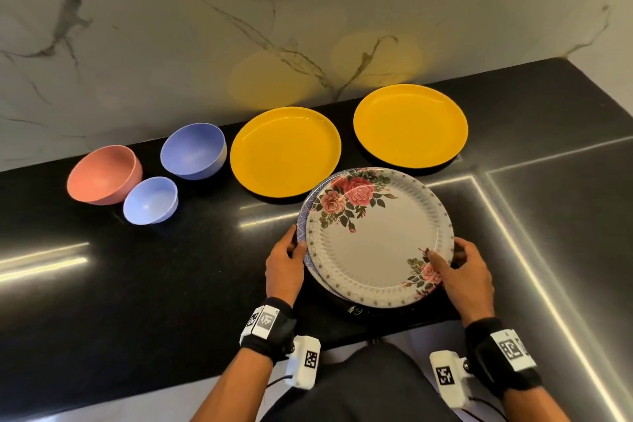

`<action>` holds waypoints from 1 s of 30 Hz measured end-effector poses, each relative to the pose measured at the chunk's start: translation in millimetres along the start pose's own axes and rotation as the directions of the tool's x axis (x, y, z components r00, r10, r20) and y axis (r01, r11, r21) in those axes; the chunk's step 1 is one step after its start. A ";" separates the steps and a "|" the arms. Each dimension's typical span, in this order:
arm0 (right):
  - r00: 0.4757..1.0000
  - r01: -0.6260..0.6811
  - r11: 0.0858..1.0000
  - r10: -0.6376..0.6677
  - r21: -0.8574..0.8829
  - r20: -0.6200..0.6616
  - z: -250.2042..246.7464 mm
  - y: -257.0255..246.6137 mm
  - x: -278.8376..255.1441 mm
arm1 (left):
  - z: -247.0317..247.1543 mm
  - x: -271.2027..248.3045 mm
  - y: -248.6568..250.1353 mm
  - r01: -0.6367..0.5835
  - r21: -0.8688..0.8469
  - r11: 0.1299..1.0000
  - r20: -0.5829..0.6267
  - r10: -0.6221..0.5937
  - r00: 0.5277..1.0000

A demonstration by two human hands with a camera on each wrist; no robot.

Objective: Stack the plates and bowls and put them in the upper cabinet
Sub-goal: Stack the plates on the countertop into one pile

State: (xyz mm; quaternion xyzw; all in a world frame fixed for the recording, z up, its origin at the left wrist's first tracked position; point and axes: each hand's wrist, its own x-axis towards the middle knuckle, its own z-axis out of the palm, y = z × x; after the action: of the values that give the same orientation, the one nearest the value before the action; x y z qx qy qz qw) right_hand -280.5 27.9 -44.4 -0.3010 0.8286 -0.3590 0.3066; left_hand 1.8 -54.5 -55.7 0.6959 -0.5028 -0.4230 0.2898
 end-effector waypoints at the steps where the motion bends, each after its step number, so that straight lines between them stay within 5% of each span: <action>1: 1.000 0.001 1.000 -0.001 -0.002 0.003 0.5 -0.1 0.2 | 0.0 0.1 0.3 0.002 -0.012 1.000 -0.002 -0.002 1.000; 6: 0.999 0.019 0.998 -0.017 -0.060 0.031 4.4 -1.8 -0.7 | 4.0 1.7 -3.6 -0.018 -0.059 0.998 0.047 0.021 0.999; 11: 0.996 0.068 0.959 -0.048 -0.274 0.078 11.5 -6.8 -5.7 | 3.5 4.3 -0.1 -0.035 0.092 0.995 0.088 0.027 0.996; 21: 0.998 0.054 0.967 -0.043 -0.249 0.053 7.8 -10.0 -4.6 | -2.6 5.9 5.1 -0.045 0.213 0.976 0.048 0.036 0.998; 30: 0.985 0.169 0.933 -0.171 -0.319 0.022 -17.5 -34.1 47.5 | -25.6 30.4 12.3 -0.052 0.105 0.993 0.016 0.051 0.999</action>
State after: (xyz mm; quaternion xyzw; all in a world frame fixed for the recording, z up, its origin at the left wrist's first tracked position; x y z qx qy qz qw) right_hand -313.6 -18.3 -22.0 -0.4159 0.8476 -0.2462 0.2190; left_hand 22.8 -87.9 -42.4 0.6943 -0.5442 -0.3928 0.2599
